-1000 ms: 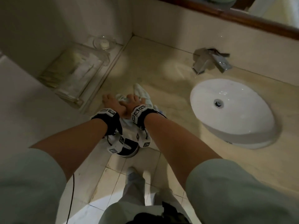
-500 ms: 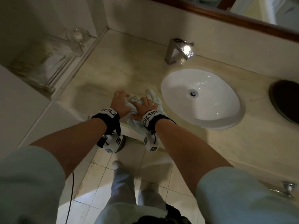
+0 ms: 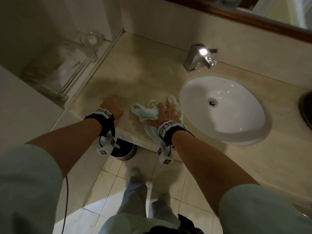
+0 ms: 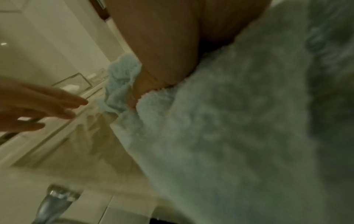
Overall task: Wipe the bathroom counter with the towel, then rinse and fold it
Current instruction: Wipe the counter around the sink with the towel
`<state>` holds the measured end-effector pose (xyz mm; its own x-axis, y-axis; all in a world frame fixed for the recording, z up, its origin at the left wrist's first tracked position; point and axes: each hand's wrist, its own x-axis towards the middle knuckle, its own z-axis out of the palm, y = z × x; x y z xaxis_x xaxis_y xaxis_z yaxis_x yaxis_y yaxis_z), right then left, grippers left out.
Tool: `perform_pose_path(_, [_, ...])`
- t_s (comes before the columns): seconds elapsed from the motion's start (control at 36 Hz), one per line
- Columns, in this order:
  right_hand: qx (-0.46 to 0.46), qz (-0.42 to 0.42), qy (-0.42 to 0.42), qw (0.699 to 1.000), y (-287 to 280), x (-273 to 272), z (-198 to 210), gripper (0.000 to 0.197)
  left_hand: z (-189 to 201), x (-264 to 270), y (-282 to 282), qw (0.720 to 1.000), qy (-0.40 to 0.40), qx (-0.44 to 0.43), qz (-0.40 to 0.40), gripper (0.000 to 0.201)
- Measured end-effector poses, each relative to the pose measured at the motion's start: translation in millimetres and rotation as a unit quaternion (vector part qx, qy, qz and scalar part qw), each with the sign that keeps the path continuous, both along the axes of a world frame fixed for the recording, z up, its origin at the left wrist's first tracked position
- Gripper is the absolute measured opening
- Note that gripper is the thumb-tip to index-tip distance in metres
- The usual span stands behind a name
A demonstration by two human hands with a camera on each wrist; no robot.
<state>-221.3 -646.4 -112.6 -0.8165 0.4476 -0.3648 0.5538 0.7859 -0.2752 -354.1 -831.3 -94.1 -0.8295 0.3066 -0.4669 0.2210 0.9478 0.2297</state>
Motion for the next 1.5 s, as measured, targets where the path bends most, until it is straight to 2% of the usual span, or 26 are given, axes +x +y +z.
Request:
perform_pose_path(0.08, [-0.003,-0.03,-0.003,1.0,4,-26,5,0.093,1,-22,-2,0.999,-0.005,-0.032,0.001,0.073])
perform_pose_path(0.14, [-0.012,-0.048,-0.012,0.999,9,-45,9,0.095,3,-36,-1,0.998,0.0,-0.062,-0.02,0.076])
perform_pose_path(0.22, [-0.012,-0.067,-0.031,0.997,18,-74,15,0.1,7,-52,5,0.993,0.001,-0.099,-0.06,0.071])
perform_pose_path(0.42, [-0.003,-0.097,-0.051,0.994,47,-129,22,0.107,7,-100,23,0.993,-0.031,-0.086,-0.073,0.069])
perform_pose_path(0.56, [0.002,-0.119,-0.073,0.99,58,-166,30,0.109,7,-115,26,0.98,-0.033,-0.129,-0.146,0.07])
perform_pose_path(0.69, [-0.013,-0.147,-0.069,0.987,67,-187,48,0.099,7,-120,23,0.979,-0.065,-0.097,-0.166,0.064])
perform_pose_path(0.83, [0.015,-0.161,-0.05,0.986,78,-218,41,0.098,4,-127,22,0.977,-0.068,-0.102,-0.174,0.064])
perform_pose_path(1.19, [0.034,-0.129,-0.041,0.99,95,-256,30,0.098,-5,-140,18,0.97,-0.082,-0.117,-0.199,0.061])
perform_pose_path(1.36, [0.041,-0.093,-0.055,0.993,104,-264,27,0.093,-7,-139,20,0.966,-0.081,-0.141,-0.199,0.079])
perform_pose_path(1.5, [0.04,-0.042,-0.079,0.995,104,-262,32,0.094,-2,-128,14,0.973,-0.069,-0.119,-0.185,0.079])
